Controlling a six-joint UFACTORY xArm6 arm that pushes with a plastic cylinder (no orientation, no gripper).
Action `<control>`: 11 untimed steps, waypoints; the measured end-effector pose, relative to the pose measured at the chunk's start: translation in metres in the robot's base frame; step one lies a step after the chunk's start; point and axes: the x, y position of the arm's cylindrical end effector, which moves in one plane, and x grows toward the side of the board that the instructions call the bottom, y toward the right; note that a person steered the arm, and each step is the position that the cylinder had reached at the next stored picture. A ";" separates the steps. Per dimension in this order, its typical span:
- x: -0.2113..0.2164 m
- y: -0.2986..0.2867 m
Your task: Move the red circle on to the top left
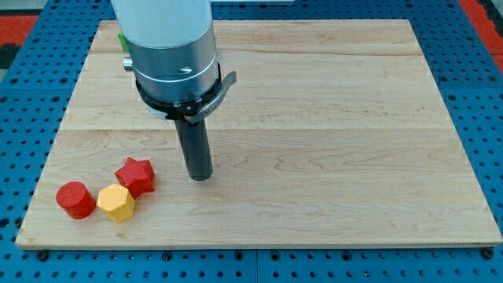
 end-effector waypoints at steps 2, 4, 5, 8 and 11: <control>0.006 0.014; 0.097 0.006; 0.096 -0.064; 0.031 -0.129; 0.029 -0.148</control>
